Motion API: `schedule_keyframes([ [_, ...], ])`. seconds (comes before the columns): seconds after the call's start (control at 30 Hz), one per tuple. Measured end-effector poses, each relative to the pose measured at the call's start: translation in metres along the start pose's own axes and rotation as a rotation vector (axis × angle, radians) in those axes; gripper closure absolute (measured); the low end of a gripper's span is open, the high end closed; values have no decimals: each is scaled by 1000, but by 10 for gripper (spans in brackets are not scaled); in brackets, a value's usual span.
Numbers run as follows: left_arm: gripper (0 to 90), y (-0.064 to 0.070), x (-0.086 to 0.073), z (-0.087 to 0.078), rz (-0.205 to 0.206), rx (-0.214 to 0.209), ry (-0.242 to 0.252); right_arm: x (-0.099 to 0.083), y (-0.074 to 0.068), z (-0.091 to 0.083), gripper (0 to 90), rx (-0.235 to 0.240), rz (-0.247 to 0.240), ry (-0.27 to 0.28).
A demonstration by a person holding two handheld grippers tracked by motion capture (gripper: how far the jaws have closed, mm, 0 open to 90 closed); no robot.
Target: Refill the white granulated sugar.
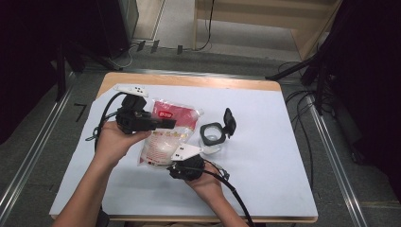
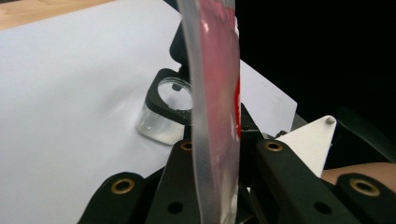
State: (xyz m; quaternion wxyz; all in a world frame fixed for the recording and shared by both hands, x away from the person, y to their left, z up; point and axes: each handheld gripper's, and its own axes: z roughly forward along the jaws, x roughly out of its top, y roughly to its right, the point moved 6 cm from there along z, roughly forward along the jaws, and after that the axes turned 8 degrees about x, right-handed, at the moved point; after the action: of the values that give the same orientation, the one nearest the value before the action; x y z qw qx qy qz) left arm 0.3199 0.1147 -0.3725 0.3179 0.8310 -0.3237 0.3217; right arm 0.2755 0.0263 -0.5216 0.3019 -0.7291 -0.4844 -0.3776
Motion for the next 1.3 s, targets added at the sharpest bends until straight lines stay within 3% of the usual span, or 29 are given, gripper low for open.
schedule_keyframes([
  [0.1,857,0,-1,8,39,14,-11,2,-3,-2,586,66,42,31],
  [0.17,850,-1,-2,10,43,7,-9,3,-6,-3,590,96,59,45],
  [0.3,832,-2,-4,11,70,-42,-4,3,-8,-6,605,134,78,61],
  [0.43,821,-3,-6,13,122,-86,37,5,-9,-7,614,156,84,69],
  [0.57,814,-7,-7,17,98,-118,89,5,-10,-8,623,178,93,71],
  [0.67,810,-9,-8,20,81,-115,121,5,-11,-7,625,181,95,69],
  [0.8,800,-14,-9,24,39,-95,118,5,-11,-7,619,178,110,64],
  [0.9,811,-18,-11,31,-23,-90,90,3,-11,-6,604,146,93,44],
  [0.93,819,-18,-12,32,-30,-92,81,3,-12,-5,602,129,64,28],
  [1.03,832,-18,-13,37,-45,-60,49,2,-14,-2,600,104,54,9],
  [1.07,833,-17,-13,37,-52,-71,36,1,-14,-1,600,97,50,3],
  [1.2,832,-14,-12,39,-92,-81,25,2,-16,1,569,96,58,3],
  [1.3,831,-13,-11,40,-92,-76,14,2,-16,2,567,91,60,6],
])
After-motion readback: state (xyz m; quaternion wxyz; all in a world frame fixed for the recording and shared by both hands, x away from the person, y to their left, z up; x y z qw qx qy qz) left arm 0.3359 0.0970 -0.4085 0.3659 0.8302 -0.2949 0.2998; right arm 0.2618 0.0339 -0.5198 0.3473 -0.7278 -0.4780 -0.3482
